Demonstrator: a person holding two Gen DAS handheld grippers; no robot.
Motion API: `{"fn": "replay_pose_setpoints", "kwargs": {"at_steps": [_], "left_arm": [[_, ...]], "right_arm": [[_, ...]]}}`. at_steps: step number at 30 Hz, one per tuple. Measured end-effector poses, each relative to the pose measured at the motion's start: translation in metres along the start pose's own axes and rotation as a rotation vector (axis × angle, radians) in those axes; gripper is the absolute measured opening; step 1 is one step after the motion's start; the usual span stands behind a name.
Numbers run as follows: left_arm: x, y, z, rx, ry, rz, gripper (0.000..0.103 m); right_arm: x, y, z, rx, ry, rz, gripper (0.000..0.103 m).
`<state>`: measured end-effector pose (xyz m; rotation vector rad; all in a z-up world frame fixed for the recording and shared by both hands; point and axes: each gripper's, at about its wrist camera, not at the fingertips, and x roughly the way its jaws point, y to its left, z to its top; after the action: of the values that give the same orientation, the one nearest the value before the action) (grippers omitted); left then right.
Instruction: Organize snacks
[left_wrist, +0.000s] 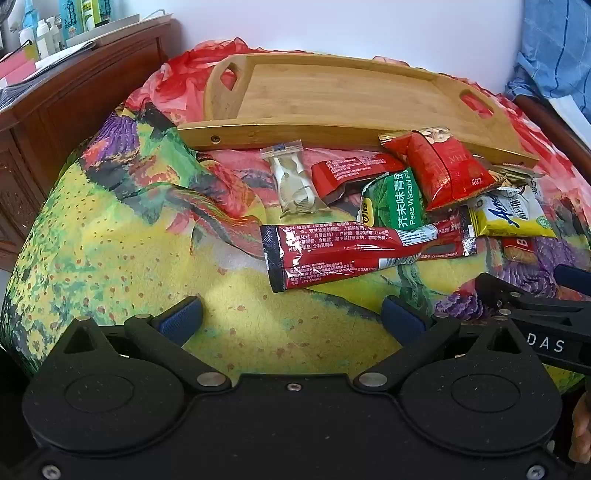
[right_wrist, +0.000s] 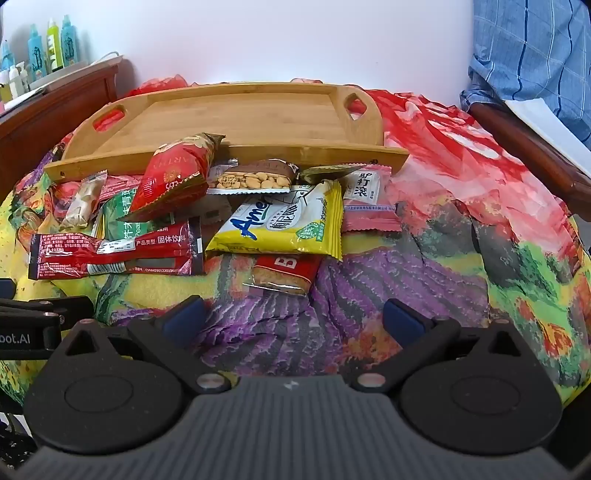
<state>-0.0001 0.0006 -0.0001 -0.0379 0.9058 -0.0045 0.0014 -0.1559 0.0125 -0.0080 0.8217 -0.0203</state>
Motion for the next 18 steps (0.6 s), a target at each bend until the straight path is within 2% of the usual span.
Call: {"fn": "replay_pose_setpoints", "kwargs": {"at_steps": [3,5,18], "left_arm": [[-0.0018,0.0009,-0.0036,0.005,-0.021,0.005,0.103],[0.006,0.0011,-0.0043,0.009,-0.004,0.01,0.103],[-0.0024,-0.0019,0.0,0.022,-0.007,0.006,0.103]], "right_arm": [[0.0,0.0002,0.0,-0.002,0.009,-0.002,0.103],[0.0,0.0003,0.0001,-0.002,0.01,-0.002,0.103],[0.0004,0.0012,0.0017,-0.001,0.015,-0.003,0.103]]}}
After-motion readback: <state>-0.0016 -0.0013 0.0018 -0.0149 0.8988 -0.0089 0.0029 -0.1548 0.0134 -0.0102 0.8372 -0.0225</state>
